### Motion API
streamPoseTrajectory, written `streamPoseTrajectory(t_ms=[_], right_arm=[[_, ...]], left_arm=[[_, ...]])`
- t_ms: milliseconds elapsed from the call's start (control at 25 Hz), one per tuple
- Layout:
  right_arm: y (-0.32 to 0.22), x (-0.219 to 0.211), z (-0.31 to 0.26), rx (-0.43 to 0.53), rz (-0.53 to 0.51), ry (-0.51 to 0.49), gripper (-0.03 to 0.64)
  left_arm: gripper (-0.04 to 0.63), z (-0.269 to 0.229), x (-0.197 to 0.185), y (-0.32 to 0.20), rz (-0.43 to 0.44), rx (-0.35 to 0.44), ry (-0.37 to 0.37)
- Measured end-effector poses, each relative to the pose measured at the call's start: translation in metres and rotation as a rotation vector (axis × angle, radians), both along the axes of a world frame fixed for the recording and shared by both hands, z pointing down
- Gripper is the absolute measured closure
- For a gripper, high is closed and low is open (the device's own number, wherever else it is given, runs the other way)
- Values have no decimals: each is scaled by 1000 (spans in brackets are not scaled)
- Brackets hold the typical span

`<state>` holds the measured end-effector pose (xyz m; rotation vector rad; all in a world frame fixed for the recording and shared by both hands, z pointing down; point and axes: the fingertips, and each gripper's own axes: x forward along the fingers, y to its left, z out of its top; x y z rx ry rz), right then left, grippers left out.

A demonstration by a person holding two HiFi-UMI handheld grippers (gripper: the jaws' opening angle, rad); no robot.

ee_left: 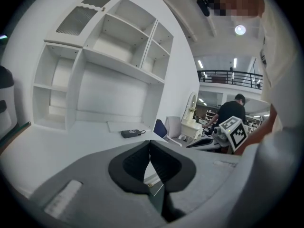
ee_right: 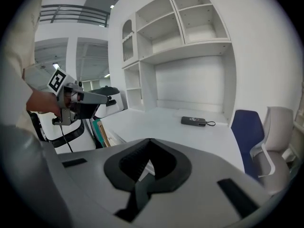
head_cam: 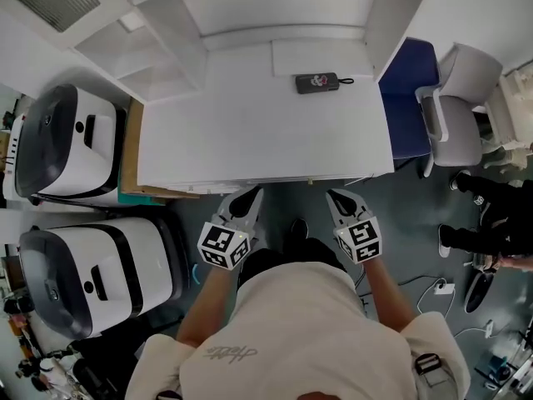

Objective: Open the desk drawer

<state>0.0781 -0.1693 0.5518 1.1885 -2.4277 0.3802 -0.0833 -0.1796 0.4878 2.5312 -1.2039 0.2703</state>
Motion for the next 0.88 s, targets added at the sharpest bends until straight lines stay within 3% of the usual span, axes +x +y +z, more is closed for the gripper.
streamPoseTrajectory(t_ms=[280,560,880], right_arm=[[-25,2,57,-119,-25,28,621],[-40,15,109,-266,24,5,621],[-42,0,178,-427,-36,21,621]], left_arm=[[580,16,20,-29,13,-28,-20],[580,44,32,-57,18,-88,-26],[580,65,35,-63,-9,-161,-23]])
